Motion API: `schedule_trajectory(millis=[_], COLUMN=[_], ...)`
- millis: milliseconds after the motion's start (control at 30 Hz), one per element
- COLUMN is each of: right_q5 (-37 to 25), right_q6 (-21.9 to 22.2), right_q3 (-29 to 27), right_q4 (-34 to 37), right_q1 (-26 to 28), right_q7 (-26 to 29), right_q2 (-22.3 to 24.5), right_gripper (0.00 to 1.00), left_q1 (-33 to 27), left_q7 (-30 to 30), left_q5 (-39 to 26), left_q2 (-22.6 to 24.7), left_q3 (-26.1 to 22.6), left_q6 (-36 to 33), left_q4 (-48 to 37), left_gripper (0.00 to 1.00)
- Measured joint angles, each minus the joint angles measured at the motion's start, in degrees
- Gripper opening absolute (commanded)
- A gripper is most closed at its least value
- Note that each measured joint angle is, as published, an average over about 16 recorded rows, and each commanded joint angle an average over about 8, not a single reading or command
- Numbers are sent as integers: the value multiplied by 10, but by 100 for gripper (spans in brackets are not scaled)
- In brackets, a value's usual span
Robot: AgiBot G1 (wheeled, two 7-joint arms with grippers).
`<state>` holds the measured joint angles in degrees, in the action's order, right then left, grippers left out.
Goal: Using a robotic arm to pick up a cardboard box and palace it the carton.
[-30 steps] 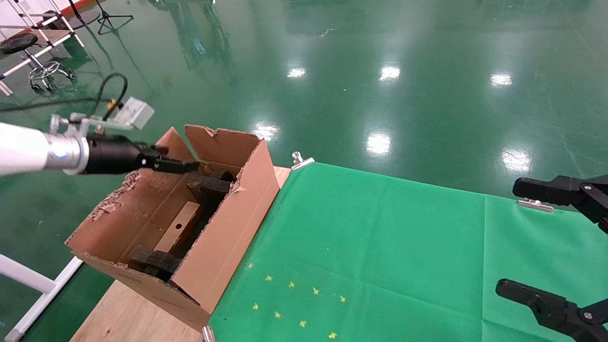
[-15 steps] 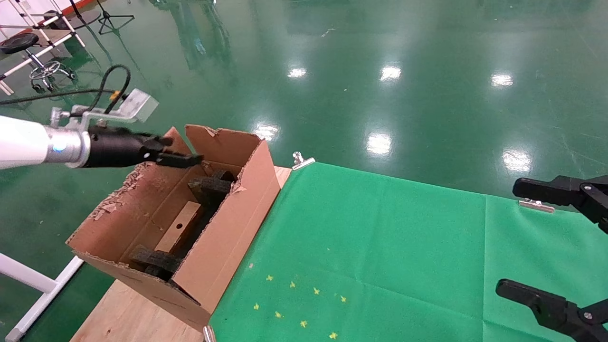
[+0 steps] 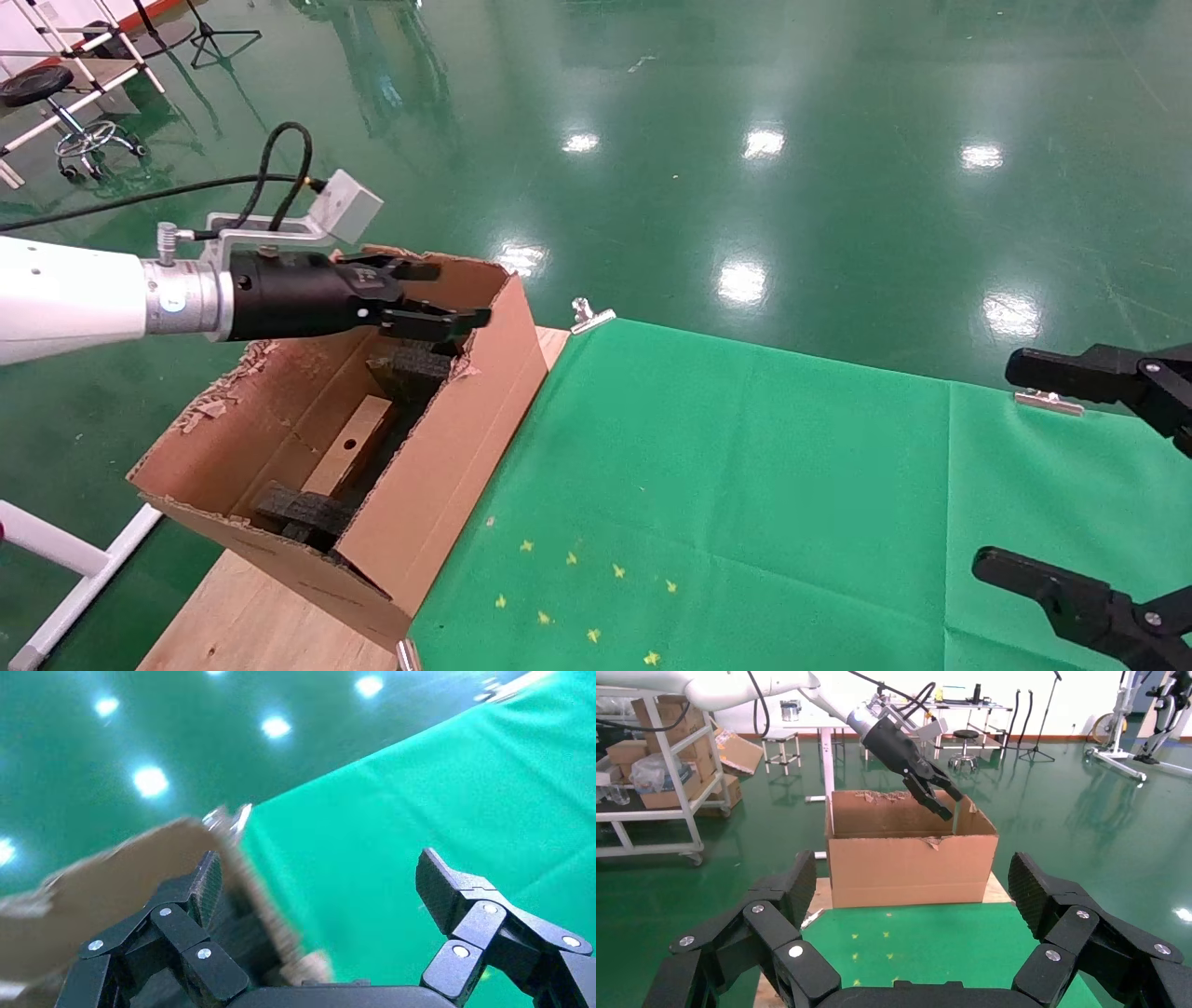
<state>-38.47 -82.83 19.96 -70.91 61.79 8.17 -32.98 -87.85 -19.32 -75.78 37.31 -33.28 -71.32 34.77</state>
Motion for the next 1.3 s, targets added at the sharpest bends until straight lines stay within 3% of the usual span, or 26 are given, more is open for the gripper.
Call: schedule_trajectory(millis=[1300], right_q5=[0], right_q6=[0], right_q3=[0], right_q4=[0], right_q1=[0], right_q7=[0], right_q2=[0], right_gripper=[100], left_q1=[244], left_q7=[79], left_q5=[315], left_q2=[-21], left_q3=[160], left_q6=[-134], left_q4=[361], left_gripper=[100])
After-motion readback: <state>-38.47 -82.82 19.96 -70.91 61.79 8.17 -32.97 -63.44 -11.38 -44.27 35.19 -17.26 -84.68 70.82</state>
